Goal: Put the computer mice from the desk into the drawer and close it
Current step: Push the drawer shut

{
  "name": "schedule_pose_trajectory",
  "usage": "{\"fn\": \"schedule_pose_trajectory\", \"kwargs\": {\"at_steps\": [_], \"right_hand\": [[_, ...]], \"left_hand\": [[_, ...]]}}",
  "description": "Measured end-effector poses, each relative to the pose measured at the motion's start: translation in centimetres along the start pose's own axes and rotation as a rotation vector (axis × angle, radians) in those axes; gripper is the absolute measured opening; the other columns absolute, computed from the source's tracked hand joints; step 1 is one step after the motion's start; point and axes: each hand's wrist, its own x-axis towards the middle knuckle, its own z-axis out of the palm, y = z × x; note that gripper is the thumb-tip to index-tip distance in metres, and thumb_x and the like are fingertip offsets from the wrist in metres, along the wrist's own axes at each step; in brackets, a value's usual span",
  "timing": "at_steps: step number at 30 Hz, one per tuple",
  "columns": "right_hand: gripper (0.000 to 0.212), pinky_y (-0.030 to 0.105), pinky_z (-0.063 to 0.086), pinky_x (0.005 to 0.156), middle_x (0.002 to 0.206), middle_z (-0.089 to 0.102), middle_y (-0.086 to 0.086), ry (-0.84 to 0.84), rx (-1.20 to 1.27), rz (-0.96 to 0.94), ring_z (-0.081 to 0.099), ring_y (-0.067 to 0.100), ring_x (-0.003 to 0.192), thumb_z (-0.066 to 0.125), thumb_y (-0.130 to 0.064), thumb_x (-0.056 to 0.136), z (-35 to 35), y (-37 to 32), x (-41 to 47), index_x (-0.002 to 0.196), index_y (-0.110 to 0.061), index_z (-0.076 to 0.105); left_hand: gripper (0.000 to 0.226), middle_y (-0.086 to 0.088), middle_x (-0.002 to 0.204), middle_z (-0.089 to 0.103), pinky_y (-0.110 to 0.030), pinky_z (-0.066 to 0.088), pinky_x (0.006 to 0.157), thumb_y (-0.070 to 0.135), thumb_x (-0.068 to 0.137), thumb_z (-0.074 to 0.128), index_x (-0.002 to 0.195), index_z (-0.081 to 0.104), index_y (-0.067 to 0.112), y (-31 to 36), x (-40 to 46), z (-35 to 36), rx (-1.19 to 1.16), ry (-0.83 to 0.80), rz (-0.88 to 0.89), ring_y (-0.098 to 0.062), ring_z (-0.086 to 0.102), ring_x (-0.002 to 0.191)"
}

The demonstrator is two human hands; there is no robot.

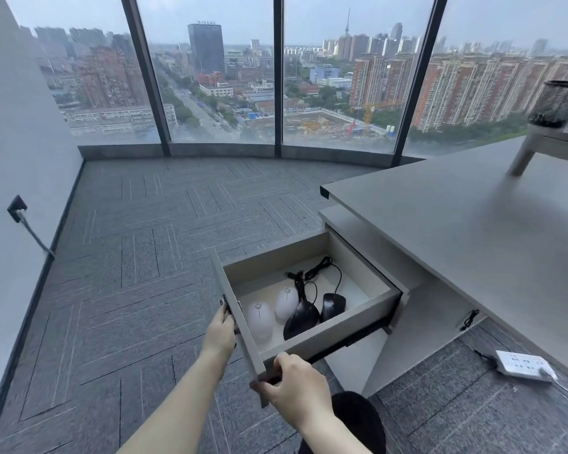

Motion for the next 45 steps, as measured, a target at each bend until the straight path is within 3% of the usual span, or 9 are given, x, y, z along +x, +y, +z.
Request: {"fn": "schedule_pose_trajectory", "kwargs": {"at_steps": [6,11,18,23,25,28,35,42,45], "right_hand": [[0.030,0.029,0.040,0.067,0.087,0.056,-0.014,0.073,0.043,0.044,0.050,0.009,0.077,0.053,-0.060,0.078,-0.9,1.0,0.2,0.067,-0.037,0.037],[0.035,0.033,0.049,0.067,0.094,0.067,-0.008,0.166,0.040,0.134,0.062,0.014,0.085,0.049,-0.062,0.076,-2.9,4.7,1.6,0.086,-0.029,0.054],[0.029,0.026,0.042,0.050,0.075,0.061,-0.009,0.281,0.171,0.321,0.055,0.006,0.064,0.056,-0.056,0.081,-6.7,9.4,2.9,0.090,-0.029,0.054],[0.072,0.032,0.046,0.065,0.123,0.067,0.002,0.381,0.209,0.489,0.065,0.023,0.100,0.054,-0.063,0.083,-8.4,12.7,4.2,0.141,-0.026,0.033],[0.080,0.034,0.050,0.074,0.135,0.059,0.005,0.447,0.251,0.514,0.062,0.025,0.113,0.055,-0.063,0.084,-8.8,14.0,4.9,0.146,-0.022,0.028],[0.085,0.041,0.054,0.086,0.145,0.050,0.006,0.516,0.313,0.525,0.058,0.026,0.120,0.057,-0.064,0.082,-9.6,15.8,5.9,0.147,-0.020,0.025],[0.087,0.046,0.056,0.085,0.140,0.053,0.009,0.575,0.377,0.551,0.059,0.029,0.117,0.052,-0.071,0.079,-10.8,18.7,7.5,0.146,-0.021,0.028],[0.058,0.037,0.057,0.073,0.123,0.066,0.002,0.563,0.313,0.537,0.066,0.022,0.103,0.047,-0.067,0.085,-11.6,20.5,8.5,0.119,-0.020,0.057],[0.053,0.036,0.057,0.070,0.117,0.070,0.000,0.552,0.306,0.532,0.068,0.021,0.098,0.047,-0.065,0.087,-11.6,20.7,8.7,0.111,-0.020,0.061]], "left_hand": [[0.047,0.003,0.138,0.054,-0.050,0.042,0.106,0.032,0.096,0.031,0.142,0.035,0.042,0.5,1.1,2.3,-0.013,-0.056,-0.035,-0.027,0.054,0.122],[0.053,0.005,0.141,0.053,-0.048,0.041,0.108,0.029,0.095,0.031,0.146,0.027,0.044,1.6,2.4,6.6,0.019,-0.158,-0.028,-0.023,0.053,0.125],[0.060,0.002,0.142,0.049,-0.040,0.046,0.093,0.027,0.093,0.031,0.148,0.015,0.045,4.5,3.6,13.7,0.056,-0.264,-0.033,-0.026,0.057,0.117],[0.066,0.006,0.140,0.051,-0.035,0.043,0.073,0.019,0.091,0.035,0.147,0.016,0.048,6.1,4.3,18.4,0.023,-0.335,-0.035,-0.023,0.056,0.093],[0.066,0.007,0.149,0.043,-0.032,0.042,0.070,0.015,0.093,0.034,0.149,0.015,0.046,6.5,4.4,20.2,0.002,-0.356,-0.043,-0.020,0.060,0.101],[0.066,0.006,0.158,0.029,-0.026,0.040,0.064,0.011,0.094,0.032,0.151,0.014,0.041,7.1,4.6,22.5,-0.005,-0.387,-0.056,-0.025,0.061,0.115],[0.069,0.002,0.156,0.031,-0.025,0.042,0.071,0.002,0.093,0.033,0.151,0.018,0.036,8.3,4.9,26.1,-0.045,-0.402,-0.042,-0.010,0.059,0.084],[0.075,0.013,0.112,0.057,-0.030,0.039,0.073,-0.006,0.086,0.034,0.150,0.025,0.031,8.5,5.3,27.8,-0.071,-0.382,-0.060,-0.022,0.054,0.091],[0.078,0.002,0.145,0.046,-0.032,0.042,0.081,-0.008,0.085,0.035,0.151,0.022,0.031,8.6,5.4,27.6,-0.075,-0.412,-0.050,-0.022,0.058,0.099]]}}
